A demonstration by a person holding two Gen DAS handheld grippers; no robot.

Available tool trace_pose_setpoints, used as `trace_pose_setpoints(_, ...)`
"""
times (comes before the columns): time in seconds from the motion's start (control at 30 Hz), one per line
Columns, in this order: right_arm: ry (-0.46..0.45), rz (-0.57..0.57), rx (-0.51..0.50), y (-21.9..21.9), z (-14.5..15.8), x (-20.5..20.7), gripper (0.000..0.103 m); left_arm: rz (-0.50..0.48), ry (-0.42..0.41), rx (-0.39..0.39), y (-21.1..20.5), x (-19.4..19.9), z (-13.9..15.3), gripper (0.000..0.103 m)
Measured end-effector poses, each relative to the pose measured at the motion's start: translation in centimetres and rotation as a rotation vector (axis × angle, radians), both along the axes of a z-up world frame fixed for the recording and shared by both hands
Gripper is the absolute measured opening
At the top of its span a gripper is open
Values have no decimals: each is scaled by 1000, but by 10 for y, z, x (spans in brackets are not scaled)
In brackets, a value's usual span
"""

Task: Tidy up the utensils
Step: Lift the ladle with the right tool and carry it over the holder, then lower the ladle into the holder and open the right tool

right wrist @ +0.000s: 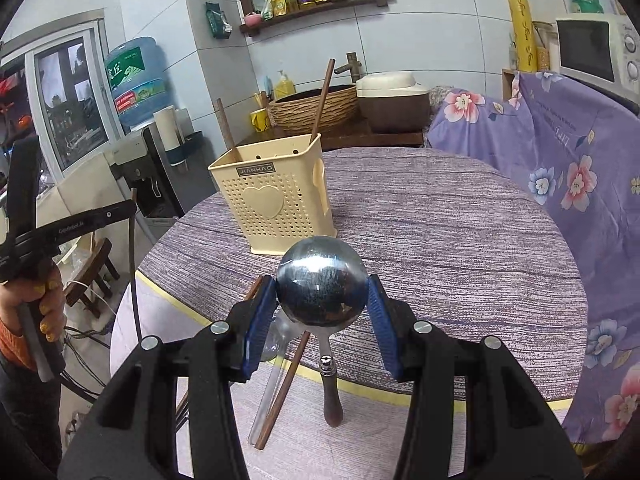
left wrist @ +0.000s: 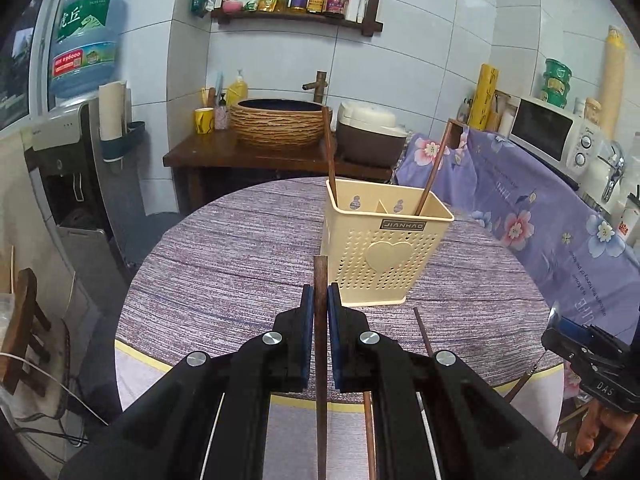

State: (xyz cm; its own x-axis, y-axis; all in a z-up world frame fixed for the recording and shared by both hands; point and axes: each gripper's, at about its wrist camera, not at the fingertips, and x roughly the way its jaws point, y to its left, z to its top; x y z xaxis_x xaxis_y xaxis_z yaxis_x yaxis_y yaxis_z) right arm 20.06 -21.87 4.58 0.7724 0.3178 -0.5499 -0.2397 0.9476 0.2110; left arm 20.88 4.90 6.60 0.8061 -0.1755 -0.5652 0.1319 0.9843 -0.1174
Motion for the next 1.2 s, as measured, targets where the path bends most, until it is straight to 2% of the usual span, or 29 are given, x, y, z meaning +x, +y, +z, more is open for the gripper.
trace_pose_setpoints(0.33,-16,20,23,-3,6,4,47,-16,-26,-31,7,1,8,8)
trace_pose_setpoints(0.5,-29,55,41,0,21,22,47,-26,-49,-43,10,7,22,8)
trace_pose_setpoints(0.67,-82,85,57,9,63,49,47,-40,-102,-35,8,18,55,8)
trace_pose_setpoints(0.87,-170,101,57,29,130,90,47,-81,-187,-47,1,35,131,8)
trace_pose_setpoints(1.0,-224,82,56,45,169,123,47,-49,-273,-39,-12,55,179,8)
trace_pose_setpoints(1.1,-225,66,39,58,173,142,47,-23,-311,-34,-25,74,194,8)
trace_pose_setpoints(1.2,-198,65,42,66,155,154,47,-14,-302,-33,-34,90,181,8)
